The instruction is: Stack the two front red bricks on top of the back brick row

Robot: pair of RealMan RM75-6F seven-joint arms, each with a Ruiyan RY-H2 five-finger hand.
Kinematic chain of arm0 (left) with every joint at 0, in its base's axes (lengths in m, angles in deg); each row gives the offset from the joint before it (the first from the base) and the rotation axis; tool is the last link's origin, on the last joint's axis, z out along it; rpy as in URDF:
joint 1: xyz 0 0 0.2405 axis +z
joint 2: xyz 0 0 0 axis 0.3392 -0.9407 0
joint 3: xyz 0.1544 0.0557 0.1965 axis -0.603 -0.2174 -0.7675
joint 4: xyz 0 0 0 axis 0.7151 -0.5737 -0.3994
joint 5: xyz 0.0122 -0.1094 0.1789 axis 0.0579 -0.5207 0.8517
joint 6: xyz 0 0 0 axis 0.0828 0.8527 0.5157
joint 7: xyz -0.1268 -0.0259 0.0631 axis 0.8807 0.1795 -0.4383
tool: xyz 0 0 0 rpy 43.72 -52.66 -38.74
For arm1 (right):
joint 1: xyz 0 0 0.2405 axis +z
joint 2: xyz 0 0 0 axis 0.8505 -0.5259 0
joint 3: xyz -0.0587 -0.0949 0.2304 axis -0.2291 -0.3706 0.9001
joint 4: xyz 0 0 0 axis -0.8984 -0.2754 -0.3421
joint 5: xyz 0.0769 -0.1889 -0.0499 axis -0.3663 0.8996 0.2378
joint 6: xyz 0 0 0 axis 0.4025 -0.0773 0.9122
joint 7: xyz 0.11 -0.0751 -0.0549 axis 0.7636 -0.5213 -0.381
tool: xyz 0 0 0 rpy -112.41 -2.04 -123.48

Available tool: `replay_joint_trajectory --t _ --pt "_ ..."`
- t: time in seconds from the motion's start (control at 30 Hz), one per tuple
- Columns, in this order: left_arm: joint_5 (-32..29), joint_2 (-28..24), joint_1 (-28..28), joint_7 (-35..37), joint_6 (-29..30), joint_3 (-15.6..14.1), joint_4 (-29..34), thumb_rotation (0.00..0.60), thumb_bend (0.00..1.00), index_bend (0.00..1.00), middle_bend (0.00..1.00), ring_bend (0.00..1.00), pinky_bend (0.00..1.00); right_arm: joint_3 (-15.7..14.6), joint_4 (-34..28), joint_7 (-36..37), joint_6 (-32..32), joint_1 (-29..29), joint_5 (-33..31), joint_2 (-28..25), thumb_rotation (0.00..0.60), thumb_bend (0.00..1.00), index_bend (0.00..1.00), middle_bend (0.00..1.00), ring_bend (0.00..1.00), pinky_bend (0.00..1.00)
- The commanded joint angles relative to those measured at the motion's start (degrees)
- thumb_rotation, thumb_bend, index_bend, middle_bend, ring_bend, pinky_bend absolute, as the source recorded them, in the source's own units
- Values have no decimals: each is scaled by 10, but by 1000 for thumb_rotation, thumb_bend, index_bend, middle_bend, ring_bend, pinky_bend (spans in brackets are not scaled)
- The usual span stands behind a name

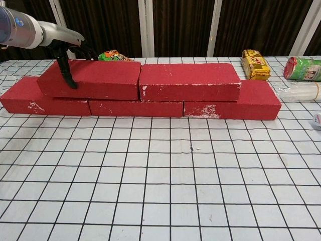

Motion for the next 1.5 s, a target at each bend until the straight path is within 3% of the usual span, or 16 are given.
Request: replay_joint_trajectory --t 0.03,0.97,1.1,1.27,1.5 --pt "-3 -1 -1 -2 4 0 5 600 0 173 170 0 0 0 0 1 -1 0 1 0 600 134 36 0 0 0" --pt "-48 -9 -14 -29 23 -3 35 600 0 102 75 0 0 1 -4 2 -1 -2 -3 -4 600 133 36 0 0 0" --pt "-46 -39 -12 -20 26 6 71 600 0 48 41 0 0 0 -4 0 1 -1 -4 -3 600 134 36 0 0 0" --pt "-6 -116 24 28 42 25 152 600 0 24 36 0 0 0 -4 1 3 -1 -4 -3 600 133 36 0 0 0" --pt "78 -184 98 66 66 8 200 600 0 88 57 0 0 -1 -3 0 9 1 -8 -3 600 134 37 0 0 0"
